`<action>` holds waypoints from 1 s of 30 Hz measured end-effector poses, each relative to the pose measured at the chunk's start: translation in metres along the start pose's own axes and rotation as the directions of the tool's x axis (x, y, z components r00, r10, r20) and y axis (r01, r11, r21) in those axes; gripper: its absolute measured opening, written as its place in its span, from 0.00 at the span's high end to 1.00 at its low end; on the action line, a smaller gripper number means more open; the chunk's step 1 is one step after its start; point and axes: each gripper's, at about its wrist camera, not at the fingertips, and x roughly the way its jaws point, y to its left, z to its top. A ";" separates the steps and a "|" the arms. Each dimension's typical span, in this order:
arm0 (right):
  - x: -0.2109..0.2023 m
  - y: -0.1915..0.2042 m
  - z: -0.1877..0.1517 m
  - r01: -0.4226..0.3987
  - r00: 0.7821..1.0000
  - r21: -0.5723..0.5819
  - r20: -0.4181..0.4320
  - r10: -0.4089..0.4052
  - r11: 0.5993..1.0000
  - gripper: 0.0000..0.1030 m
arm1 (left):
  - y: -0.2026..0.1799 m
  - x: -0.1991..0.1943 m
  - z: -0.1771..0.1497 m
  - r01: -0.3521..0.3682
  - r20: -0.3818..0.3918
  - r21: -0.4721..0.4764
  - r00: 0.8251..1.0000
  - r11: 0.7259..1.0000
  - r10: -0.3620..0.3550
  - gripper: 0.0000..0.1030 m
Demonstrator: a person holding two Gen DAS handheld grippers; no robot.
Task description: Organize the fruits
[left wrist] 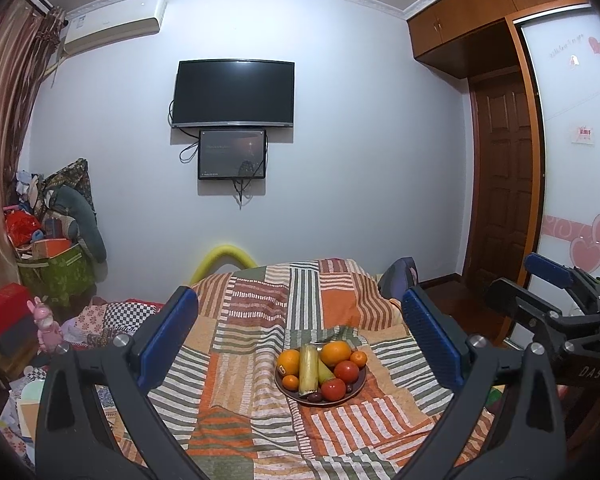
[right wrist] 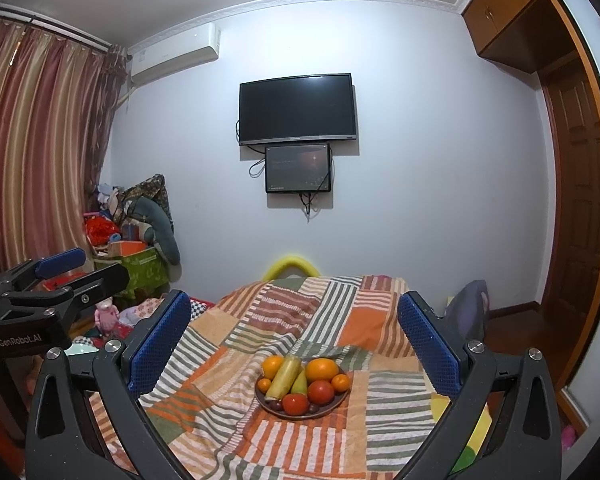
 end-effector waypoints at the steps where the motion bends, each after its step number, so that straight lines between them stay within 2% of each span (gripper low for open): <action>1: 0.000 0.000 0.000 0.001 1.000 0.002 0.000 -0.001 1.000 0.00 | 0.000 0.000 0.000 -0.001 0.001 0.000 1.000 1.000 0.001 0.00; 30: 0.002 -0.004 0.000 0.005 1.000 0.012 -0.007 -0.005 1.000 0.00 | -0.001 0.008 -0.001 0.005 -0.014 -0.003 1.000 1.000 -0.005 0.00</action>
